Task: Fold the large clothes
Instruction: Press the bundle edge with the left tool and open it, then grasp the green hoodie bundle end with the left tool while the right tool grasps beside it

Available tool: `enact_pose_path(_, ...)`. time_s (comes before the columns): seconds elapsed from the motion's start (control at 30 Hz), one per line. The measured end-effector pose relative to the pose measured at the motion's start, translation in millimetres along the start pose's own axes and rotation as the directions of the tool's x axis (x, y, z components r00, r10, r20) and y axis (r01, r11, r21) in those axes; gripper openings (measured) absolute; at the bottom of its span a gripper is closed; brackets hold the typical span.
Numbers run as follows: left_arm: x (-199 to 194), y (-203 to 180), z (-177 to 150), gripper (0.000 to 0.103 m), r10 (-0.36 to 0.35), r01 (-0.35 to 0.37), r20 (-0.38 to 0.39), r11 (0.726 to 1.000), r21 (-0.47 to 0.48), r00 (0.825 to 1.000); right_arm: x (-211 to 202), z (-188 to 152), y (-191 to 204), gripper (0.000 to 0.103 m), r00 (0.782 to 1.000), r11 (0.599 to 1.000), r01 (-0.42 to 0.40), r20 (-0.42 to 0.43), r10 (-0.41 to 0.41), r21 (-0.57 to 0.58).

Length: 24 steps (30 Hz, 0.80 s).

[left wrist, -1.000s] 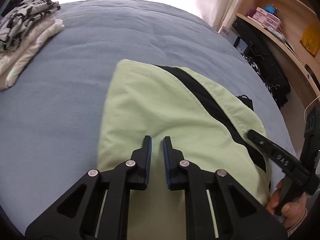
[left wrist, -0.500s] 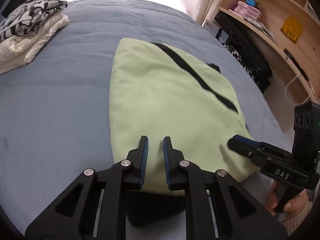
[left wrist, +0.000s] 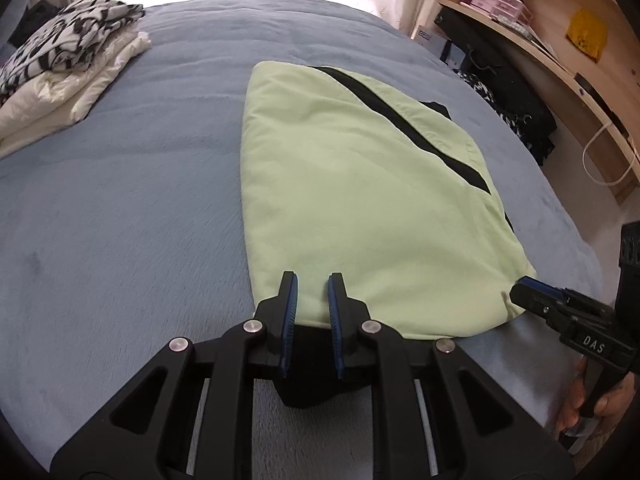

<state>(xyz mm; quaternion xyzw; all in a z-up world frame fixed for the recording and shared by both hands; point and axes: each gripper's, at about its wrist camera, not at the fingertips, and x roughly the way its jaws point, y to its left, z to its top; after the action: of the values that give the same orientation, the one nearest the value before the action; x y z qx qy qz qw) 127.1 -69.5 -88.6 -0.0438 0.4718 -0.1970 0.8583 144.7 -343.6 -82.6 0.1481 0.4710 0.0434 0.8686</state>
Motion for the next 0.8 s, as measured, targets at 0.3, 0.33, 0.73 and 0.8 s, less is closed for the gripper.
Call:
enact_pose_path(0.3, -21.9, 8.3, -10.4, 0.065, 0.004, -0.006, -0.021, 0.996, -0.089, 1.000, -32.6, 0.3, -4.4, 0.057, 0.999, 1.000, -0.016, 0.031, 0.015, 0.023)
enact_pose_path(0.33, -25.5, 9.5, -11.6, 0.065, 0.004, -0.005, -0.015, 0.996, -0.094, 1.000, -35.2, 0.4, -5.2, 0.058, 0.999, 0.999, -0.018, 0.033, 0.017, 0.027)
enact_pose_path(0.73, -19.6, 29.5, 11.0, 0.066, 0.015, -0.017, -0.017, 0.992, -0.125, 1.000, -38.9, 26.9, -42.1, 0.082, 1.000, 0.994, -0.013, 0.025, 0.010, 0.108)
enact_pose_path(0.8, -12.8, 31.1, 17.0, 0.066, 0.002, -0.005, -0.024, 0.991, -0.134, 1.000, -30.4, 33.3, -50.1, 0.082, 1.000, 0.992, -0.019, 0.007, 0.018, 0.127)
